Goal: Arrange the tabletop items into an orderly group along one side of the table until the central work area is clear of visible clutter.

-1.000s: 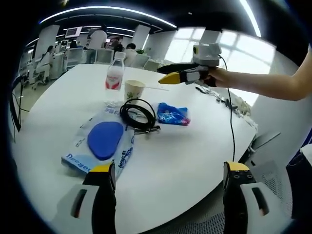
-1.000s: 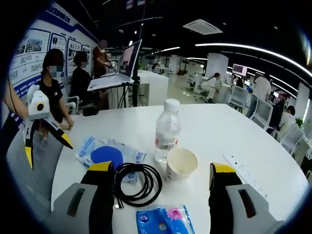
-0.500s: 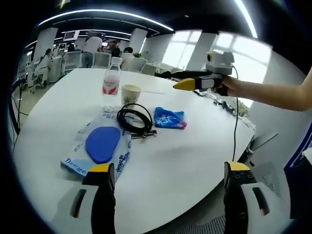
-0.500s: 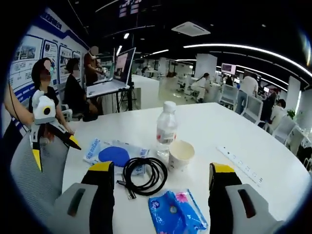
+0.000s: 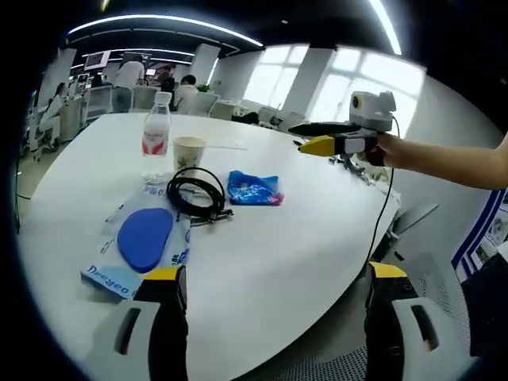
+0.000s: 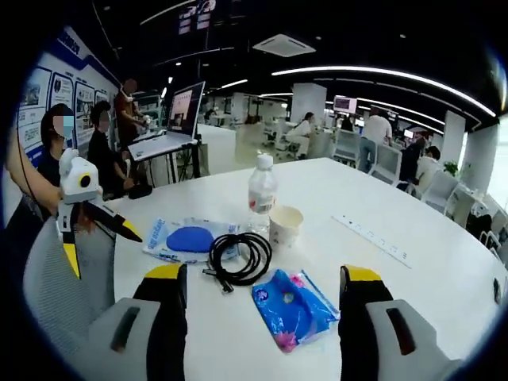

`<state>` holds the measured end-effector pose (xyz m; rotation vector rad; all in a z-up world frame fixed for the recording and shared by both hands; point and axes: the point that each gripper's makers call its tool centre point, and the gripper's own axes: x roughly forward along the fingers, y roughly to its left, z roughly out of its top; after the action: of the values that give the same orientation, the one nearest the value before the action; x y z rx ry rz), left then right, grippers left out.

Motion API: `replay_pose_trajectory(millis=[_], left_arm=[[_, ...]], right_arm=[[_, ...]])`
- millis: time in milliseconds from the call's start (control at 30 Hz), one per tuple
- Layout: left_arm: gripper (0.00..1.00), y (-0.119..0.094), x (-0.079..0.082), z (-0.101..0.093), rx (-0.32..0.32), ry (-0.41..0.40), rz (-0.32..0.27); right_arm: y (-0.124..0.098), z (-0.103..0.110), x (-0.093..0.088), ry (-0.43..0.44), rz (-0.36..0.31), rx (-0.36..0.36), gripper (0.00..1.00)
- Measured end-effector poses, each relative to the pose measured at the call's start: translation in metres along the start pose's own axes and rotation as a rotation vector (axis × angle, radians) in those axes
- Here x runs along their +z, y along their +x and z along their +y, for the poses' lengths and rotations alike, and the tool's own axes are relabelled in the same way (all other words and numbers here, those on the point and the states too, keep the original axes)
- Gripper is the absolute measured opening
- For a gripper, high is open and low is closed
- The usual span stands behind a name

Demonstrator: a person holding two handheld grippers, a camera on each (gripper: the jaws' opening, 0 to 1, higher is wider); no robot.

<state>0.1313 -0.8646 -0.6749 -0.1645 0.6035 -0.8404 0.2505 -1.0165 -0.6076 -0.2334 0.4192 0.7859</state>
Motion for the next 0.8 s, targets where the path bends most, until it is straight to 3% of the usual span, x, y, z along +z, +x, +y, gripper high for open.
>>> replay_pose_trajectory(millis=[167,433,800], left_arm=[[0.9,0.003,0.008,-0.003,-0.039,0.041,0.012],[0.9,0.004,0.038,-0.001,-0.079,0.102,-0.014],[0.89,-0.001,0.034,0.0,-0.141,0.156,0.011]], right_arm=[[-0.018,0.002,-0.01,0.043,-0.005,-0.051,0.75],[-0.037,0.009,-0.018,0.14,-0.035,-0.128,0.73],[-0.049,0.03,-0.018,0.17,-0.038,-0.204,0.71]])
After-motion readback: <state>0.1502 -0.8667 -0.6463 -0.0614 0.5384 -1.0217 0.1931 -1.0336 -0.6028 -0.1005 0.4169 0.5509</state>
